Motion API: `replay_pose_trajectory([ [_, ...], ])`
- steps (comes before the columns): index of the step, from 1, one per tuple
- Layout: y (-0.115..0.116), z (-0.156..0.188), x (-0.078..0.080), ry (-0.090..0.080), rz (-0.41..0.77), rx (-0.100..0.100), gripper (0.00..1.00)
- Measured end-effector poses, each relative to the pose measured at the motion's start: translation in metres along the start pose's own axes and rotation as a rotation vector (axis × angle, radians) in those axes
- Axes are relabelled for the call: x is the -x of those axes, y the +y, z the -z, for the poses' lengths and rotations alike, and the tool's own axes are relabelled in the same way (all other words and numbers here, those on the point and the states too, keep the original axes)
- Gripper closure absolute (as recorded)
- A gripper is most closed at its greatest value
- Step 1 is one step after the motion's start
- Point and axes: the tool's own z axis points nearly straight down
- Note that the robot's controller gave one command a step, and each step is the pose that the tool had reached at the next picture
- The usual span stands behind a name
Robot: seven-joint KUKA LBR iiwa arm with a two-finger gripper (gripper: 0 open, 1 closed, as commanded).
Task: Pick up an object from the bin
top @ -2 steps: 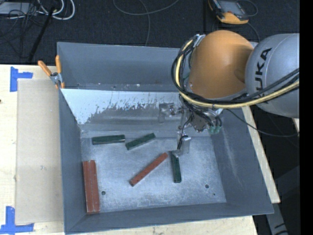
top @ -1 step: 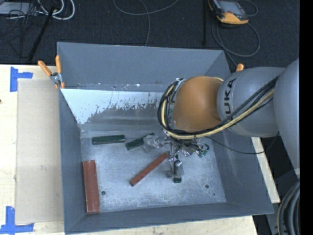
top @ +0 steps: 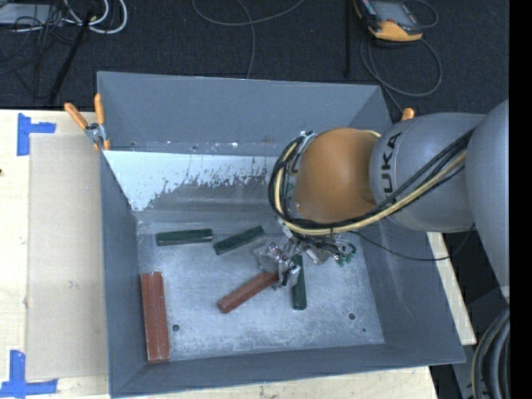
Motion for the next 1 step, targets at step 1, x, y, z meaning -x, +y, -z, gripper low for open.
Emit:
replay_pose_trajectory([
  [1,0.0185,0.1439,0.0022,-0.008,-0.061,-0.004,1.00],
])
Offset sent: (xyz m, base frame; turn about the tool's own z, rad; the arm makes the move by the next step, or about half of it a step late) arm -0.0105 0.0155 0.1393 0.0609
